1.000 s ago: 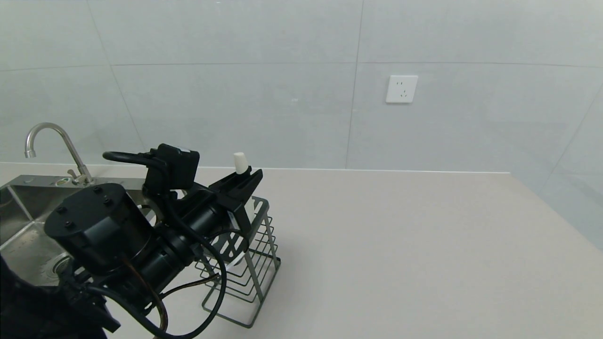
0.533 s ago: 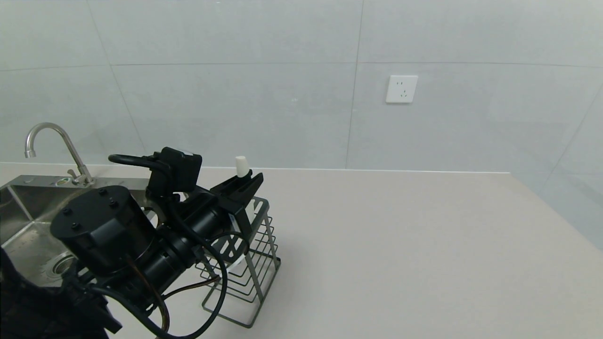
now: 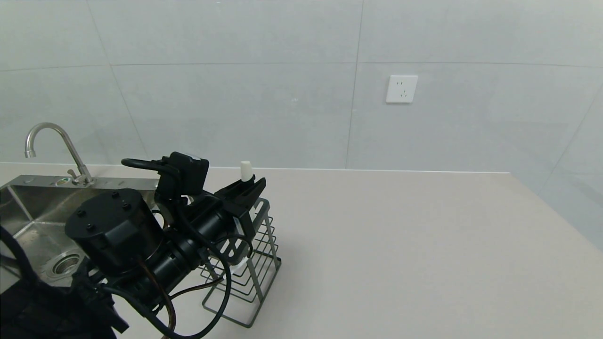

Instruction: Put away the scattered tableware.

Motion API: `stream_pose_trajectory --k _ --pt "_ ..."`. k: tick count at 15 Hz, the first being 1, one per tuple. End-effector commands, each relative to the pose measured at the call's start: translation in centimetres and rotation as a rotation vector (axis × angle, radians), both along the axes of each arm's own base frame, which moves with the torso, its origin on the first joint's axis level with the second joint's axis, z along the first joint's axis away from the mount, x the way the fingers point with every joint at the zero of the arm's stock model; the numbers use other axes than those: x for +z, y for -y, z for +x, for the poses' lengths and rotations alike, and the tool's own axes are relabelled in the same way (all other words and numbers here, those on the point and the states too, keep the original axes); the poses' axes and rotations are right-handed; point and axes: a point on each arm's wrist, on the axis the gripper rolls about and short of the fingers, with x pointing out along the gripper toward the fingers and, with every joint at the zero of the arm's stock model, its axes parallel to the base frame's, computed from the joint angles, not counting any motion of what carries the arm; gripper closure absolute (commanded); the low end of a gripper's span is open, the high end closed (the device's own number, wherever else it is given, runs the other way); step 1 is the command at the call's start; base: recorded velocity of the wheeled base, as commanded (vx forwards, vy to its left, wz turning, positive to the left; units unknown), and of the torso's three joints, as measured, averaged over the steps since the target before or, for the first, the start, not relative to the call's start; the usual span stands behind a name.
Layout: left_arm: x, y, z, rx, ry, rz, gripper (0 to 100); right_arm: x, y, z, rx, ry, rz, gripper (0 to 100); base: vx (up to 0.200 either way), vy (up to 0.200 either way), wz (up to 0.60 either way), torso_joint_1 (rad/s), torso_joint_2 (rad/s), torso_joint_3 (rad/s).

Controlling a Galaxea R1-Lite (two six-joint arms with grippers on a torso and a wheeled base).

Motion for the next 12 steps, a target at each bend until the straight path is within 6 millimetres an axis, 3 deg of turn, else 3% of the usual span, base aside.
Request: stream_pose_trajectory --k 1,12 --pt "-0.1 0.0 0.2 0.004 0.002 -0.002 100 0.0 0.0 0.0 0.0 -0.001 -0.001 100 0.0 0.0 0.0 0.0 0.0 0.0" --pt "-1.3 -0.1 0.3 0.002 -0.007 0.0 100 0.0 0.0 0.0 0.0 -0.001 0.001 100 0.0 0.0 0.0 0.0 0.0 0.0"
